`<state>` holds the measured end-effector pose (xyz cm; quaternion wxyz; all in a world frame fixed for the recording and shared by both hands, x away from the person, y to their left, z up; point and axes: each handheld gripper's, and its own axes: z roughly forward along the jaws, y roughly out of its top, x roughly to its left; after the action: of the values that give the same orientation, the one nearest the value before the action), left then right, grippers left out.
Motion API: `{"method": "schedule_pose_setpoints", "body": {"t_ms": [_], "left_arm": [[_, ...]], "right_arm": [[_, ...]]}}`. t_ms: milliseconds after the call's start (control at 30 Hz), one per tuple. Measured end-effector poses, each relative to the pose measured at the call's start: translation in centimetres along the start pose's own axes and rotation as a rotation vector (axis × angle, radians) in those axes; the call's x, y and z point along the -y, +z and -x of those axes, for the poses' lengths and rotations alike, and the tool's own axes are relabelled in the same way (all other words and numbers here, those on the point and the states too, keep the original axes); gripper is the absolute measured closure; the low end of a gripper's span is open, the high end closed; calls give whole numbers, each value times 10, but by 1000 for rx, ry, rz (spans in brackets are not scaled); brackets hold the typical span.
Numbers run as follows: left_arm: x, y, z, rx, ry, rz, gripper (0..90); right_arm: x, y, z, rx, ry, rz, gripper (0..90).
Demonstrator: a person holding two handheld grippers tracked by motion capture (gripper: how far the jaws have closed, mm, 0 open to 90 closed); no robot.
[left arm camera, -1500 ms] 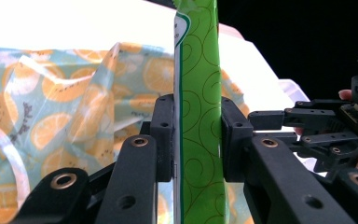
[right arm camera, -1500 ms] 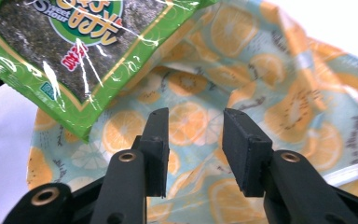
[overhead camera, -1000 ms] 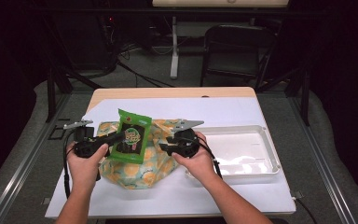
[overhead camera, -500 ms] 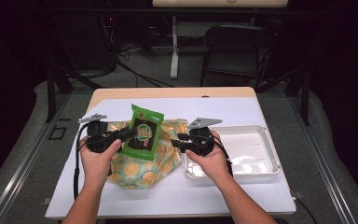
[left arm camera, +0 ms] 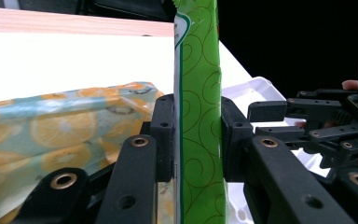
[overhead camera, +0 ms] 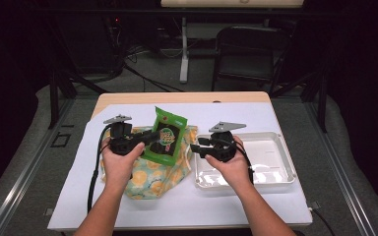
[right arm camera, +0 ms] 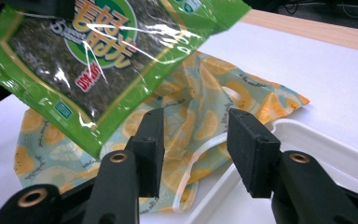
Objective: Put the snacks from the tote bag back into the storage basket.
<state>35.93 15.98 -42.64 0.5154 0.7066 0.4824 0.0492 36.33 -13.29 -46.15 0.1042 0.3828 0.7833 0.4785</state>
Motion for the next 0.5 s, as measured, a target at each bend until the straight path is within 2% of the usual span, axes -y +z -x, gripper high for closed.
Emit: {"method": "schedule_pose_setpoints", "body": {"t_ms": [367, 500], "left_arm": [[-1, 21, 9, 11, 21, -21, 722], [0, 25, 12, 15, 25, -22, 721]], "right_arm": [[-1, -9, 4, -7, 12, 29, 546], [-1, -11, 5, -27, 38, 45, 539]]}}
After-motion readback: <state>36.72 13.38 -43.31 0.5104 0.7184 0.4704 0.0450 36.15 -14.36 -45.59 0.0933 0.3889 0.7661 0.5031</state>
